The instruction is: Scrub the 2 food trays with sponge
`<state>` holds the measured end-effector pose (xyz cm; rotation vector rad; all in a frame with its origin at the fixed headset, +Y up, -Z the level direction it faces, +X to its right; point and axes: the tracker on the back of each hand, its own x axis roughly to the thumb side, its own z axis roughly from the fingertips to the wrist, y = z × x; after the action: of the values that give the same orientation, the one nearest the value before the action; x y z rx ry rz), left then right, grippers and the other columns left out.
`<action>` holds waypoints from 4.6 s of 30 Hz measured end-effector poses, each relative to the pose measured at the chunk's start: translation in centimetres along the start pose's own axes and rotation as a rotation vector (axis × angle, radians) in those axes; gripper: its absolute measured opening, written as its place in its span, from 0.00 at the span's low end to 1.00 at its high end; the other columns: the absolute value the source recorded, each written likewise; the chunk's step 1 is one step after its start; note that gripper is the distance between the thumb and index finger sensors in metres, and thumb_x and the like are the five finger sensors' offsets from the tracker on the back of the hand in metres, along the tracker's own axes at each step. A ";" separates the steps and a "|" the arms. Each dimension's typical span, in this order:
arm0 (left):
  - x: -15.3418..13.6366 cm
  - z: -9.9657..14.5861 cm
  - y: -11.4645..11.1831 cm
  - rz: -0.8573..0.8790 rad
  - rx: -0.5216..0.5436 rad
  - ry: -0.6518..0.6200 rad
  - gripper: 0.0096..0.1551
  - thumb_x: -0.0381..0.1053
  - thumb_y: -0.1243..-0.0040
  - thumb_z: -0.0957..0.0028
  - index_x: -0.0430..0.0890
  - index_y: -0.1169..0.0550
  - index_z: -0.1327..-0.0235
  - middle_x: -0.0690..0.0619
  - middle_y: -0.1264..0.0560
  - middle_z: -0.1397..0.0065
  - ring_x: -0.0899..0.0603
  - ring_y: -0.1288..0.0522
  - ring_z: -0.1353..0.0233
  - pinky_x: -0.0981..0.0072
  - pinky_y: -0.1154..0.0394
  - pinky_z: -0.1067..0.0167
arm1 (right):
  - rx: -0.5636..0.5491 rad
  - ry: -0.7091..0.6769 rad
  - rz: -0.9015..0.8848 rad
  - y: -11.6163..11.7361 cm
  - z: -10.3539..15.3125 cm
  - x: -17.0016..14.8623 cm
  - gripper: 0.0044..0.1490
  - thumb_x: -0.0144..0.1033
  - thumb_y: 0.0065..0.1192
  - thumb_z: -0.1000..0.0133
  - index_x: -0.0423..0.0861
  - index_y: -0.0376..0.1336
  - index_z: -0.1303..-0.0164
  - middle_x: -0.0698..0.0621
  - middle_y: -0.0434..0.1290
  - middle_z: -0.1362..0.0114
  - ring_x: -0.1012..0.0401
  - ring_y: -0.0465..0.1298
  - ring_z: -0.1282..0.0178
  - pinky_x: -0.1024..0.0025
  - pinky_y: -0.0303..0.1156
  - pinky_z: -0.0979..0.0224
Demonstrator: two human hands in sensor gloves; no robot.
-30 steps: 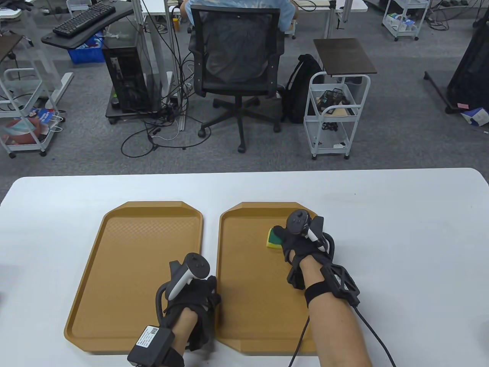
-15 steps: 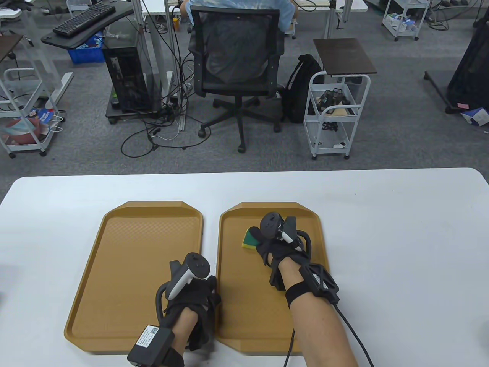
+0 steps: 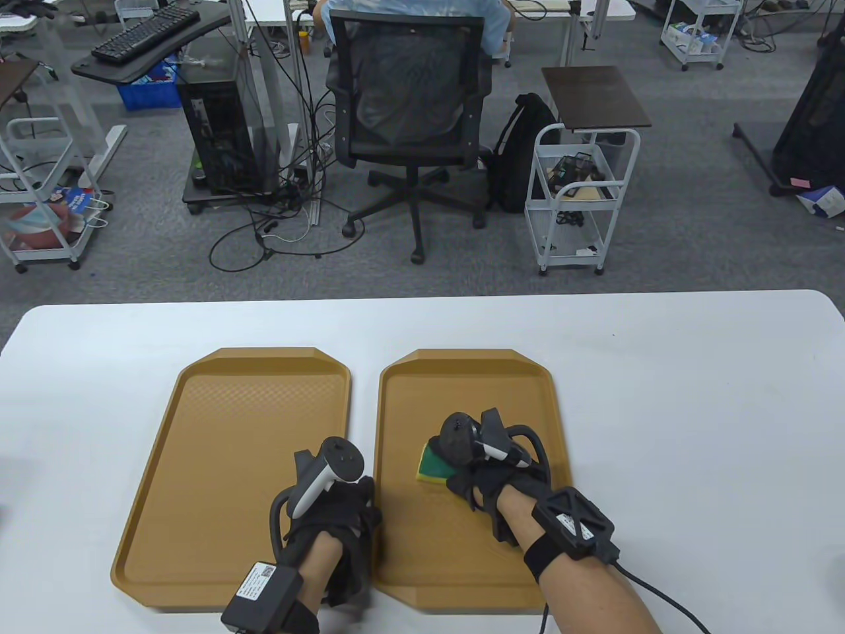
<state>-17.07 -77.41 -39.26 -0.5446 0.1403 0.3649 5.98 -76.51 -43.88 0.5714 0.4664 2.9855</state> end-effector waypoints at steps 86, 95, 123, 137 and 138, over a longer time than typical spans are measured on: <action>9.7 -0.5 -7.5 1.286 -0.315 0.172 0.26 0.66 0.39 0.48 0.53 0.22 0.43 0.57 0.10 0.52 0.56 0.06 0.63 0.65 0.12 0.61 | -0.446 0.138 -0.391 -3.5 26.3 -14.5 0.47 0.44 0.78 0.50 0.60 0.55 0.22 0.45 0.62 0.19 0.45 0.68 0.23 0.41 0.63 0.20; 13.7 -6.8 -9.1 1.437 -0.359 0.258 0.30 0.64 0.41 0.46 0.48 0.24 0.36 0.55 0.12 0.44 0.54 0.06 0.57 0.64 0.12 0.55 | -0.444 0.137 -0.417 -3.5 26.3 -15.0 0.47 0.44 0.78 0.50 0.60 0.55 0.22 0.45 0.62 0.19 0.45 0.68 0.23 0.41 0.63 0.20; 13.2 -6.7 -7.3 1.206 -0.185 0.277 0.37 0.67 0.38 0.49 0.42 0.20 0.38 0.49 0.11 0.46 0.48 0.05 0.57 0.59 0.12 0.57 | -0.453 0.150 -0.404 -3.4 26.4 -15.4 0.47 0.44 0.78 0.50 0.60 0.55 0.22 0.45 0.62 0.18 0.45 0.68 0.23 0.41 0.63 0.20; -6.9 -1.0 7.6 0.427 0.515 0.353 0.35 0.66 0.36 0.53 0.53 0.22 0.33 0.46 0.25 0.28 0.35 0.23 0.33 0.43 0.29 0.38 | -0.414 0.193 -0.367 -2.3 25.5 -15.6 0.46 0.44 0.78 0.50 0.60 0.56 0.22 0.45 0.62 0.19 0.45 0.67 0.23 0.41 0.63 0.20; -8.6 -0.8 8.1 0.382 0.538 0.396 0.36 0.65 0.36 0.53 0.53 0.23 0.31 0.45 0.27 0.26 0.34 0.25 0.31 0.42 0.31 0.36 | -0.410 0.201 -0.359 -2.2 25.4 -15.7 0.46 0.44 0.78 0.50 0.60 0.56 0.22 0.45 0.62 0.19 0.45 0.67 0.23 0.41 0.63 0.19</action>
<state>-28.12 -74.07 -41.90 -0.0450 0.7101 0.5633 30.01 -69.10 -27.55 0.1332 -0.0405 2.6823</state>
